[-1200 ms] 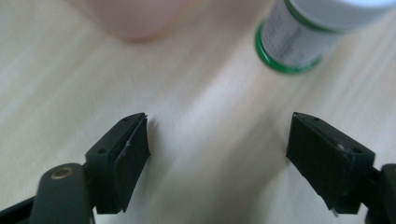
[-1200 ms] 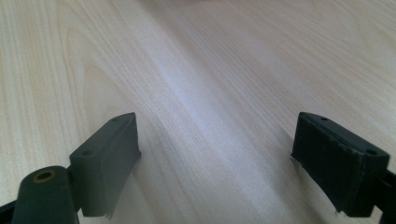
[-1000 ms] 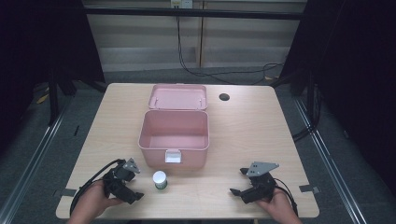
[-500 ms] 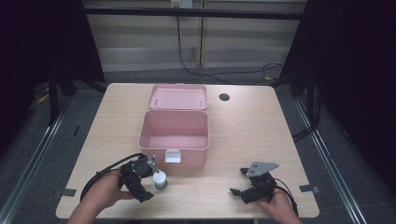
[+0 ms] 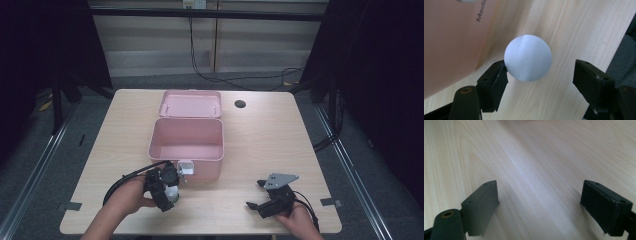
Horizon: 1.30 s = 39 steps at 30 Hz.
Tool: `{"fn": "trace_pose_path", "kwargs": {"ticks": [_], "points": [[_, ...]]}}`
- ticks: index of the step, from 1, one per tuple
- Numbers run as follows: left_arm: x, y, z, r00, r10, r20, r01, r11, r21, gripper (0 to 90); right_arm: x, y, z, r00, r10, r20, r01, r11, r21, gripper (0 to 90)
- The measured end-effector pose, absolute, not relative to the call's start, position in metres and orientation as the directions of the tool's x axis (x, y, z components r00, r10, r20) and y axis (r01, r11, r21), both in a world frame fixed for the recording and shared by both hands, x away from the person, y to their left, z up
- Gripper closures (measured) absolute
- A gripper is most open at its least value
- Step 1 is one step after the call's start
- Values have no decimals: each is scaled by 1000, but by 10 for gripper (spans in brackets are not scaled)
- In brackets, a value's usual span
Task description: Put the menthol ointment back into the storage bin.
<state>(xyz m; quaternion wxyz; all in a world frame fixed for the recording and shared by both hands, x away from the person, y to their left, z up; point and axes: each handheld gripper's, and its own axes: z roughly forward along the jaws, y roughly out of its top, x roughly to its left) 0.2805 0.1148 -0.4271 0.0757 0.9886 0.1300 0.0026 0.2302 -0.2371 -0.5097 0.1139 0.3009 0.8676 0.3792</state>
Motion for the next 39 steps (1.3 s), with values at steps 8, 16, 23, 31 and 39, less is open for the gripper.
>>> {"fn": "trace_pose_path", "kwargs": {"ticks": [8, 16, 23, 31, 39], "points": [[284, 111, -430, 962, 274, -7, 272, -950, 150, 360, 230, -237, -510, -793, 608, 31, 436, 532, 726, 140], [287, 110, -427, 958, 286, -5, 283, -945, 164, 416, 230, -237, -510, -792, 610, 32, 438, 530, 726, 140], [289, 108, -425, 955, 295, -2, 292, -942, 167, 472, 230, -237, -510, -792, 610, 31, 438, 530, 726, 140], [292, 106, -422, 947, 320, -24, 320, -936, 148, 504, 230, -237, -510, -792, 610, 31, 437, 531, 726, 140], [290, 106, -413, 944, 327, -41, 330, -936, 124, 506, 230, -237, -510, -792, 610, 31, 437, 531, 726, 139]]}}
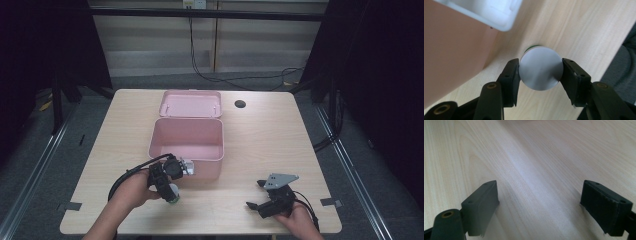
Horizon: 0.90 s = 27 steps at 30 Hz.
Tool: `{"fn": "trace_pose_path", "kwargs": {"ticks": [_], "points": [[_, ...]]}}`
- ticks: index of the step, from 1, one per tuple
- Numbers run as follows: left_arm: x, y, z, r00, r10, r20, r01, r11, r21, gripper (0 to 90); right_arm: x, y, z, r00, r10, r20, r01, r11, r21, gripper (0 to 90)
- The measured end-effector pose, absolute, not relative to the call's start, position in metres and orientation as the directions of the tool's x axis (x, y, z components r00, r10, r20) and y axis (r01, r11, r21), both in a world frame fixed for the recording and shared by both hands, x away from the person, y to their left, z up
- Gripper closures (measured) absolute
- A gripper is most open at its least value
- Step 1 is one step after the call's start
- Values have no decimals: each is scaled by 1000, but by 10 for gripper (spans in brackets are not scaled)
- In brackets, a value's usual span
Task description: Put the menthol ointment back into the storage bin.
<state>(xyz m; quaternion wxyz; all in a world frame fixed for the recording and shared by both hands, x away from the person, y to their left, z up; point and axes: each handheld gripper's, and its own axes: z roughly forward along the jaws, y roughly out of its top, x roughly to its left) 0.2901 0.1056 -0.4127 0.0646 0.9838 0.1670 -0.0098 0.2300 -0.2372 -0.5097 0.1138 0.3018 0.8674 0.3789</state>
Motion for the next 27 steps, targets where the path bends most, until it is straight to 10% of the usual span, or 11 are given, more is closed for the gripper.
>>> {"fn": "trace_pose_path", "kwargs": {"ticks": [27], "points": [[298, 123, -327, 922, 375, -102, 386, -914, 125, 505, 230, -237, -510, -792, 610, 30, 435, 530, 728, 139]]}}
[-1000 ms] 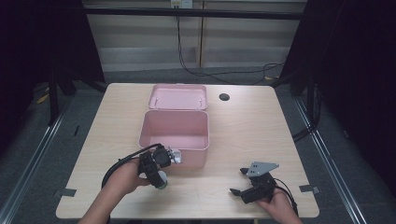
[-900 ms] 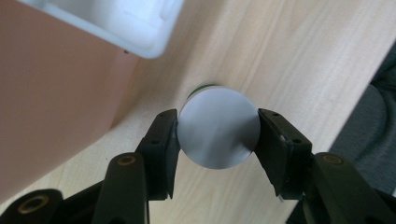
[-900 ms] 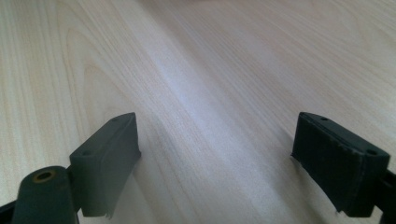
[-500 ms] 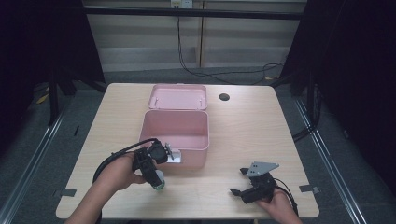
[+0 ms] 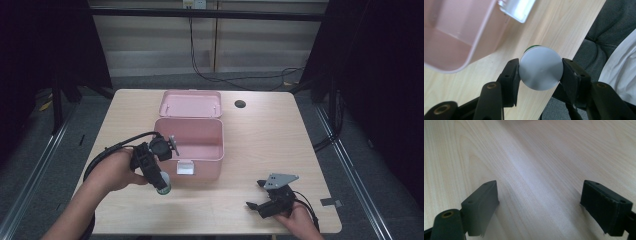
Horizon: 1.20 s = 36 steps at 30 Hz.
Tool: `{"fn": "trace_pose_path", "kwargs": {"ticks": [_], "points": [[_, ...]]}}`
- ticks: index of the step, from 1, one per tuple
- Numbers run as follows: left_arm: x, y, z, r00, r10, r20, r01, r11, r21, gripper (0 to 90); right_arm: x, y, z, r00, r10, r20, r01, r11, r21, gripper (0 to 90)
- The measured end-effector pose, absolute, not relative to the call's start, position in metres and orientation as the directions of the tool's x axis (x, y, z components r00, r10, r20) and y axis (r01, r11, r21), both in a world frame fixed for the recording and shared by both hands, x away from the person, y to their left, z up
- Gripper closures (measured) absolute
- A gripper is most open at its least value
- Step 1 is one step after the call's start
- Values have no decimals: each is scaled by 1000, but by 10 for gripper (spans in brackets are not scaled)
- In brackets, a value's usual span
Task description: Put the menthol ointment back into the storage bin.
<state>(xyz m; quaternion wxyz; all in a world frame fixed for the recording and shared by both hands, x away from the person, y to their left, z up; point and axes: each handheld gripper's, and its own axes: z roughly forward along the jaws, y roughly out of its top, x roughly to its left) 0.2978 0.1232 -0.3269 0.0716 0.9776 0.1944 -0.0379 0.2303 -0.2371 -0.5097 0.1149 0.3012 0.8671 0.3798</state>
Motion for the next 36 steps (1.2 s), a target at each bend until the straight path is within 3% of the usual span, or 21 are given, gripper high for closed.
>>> {"fn": "trace_pose_path", "kwargs": {"ticks": [6, 20, 36], "points": [[308, 123, -298, 915, 393, -93, 403, -905, 138, 506, 230, -237, -510, -790, 612, 31, 438, 529, 727, 139], [337, 112, -272, 898, 431, -82, 439, -885, 154, 506, 230, -237, -509, -790, 612, 30, 438, 530, 726, 139], [382, 97, -292, 828, 557, -63, 559, -813, 163, 506, 230, -237, -509, -791, 611, 31, 438, 530, 726, 139]]}}
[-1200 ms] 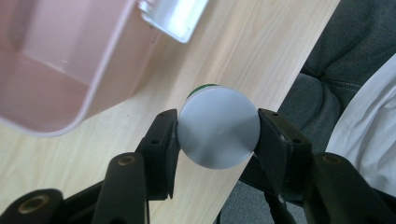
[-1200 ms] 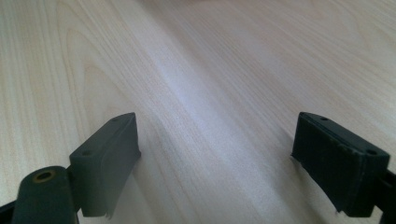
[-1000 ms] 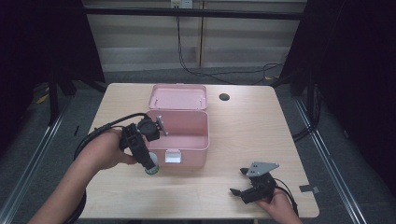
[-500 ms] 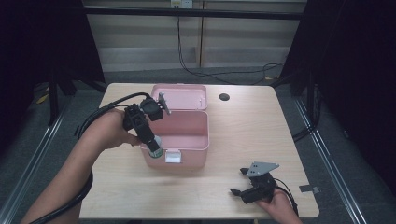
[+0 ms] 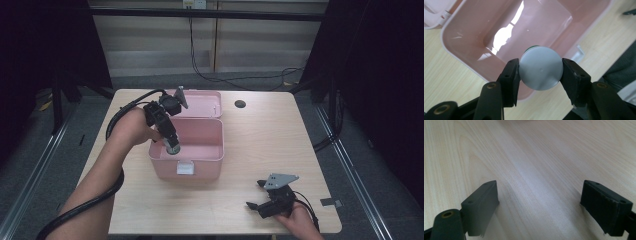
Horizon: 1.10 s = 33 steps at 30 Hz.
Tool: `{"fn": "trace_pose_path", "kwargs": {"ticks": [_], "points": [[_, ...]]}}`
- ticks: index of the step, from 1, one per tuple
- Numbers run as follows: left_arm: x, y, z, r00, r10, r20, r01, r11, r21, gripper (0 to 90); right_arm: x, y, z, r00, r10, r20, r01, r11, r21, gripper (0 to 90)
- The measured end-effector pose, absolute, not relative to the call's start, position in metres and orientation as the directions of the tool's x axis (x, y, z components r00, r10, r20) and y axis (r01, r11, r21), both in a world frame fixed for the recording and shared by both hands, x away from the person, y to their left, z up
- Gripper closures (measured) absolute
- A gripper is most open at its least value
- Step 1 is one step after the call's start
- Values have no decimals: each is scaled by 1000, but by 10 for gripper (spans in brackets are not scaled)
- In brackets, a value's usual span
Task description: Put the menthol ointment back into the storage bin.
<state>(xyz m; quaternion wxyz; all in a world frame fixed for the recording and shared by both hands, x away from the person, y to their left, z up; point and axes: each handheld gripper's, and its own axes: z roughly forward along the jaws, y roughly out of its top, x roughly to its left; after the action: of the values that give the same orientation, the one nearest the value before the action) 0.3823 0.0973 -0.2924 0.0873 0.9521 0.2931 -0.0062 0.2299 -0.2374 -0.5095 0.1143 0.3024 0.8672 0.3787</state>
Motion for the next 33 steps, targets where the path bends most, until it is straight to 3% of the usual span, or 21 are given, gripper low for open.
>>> {"fn": "trace_pose_path", "kwargs": {"ticks": [33], "points": [[433, 100, -349, 631, 774, -46, 764, -611, 207, 506, 230, -237, -509, -791, 611, 31, 438, 530, 726, 139]]}}
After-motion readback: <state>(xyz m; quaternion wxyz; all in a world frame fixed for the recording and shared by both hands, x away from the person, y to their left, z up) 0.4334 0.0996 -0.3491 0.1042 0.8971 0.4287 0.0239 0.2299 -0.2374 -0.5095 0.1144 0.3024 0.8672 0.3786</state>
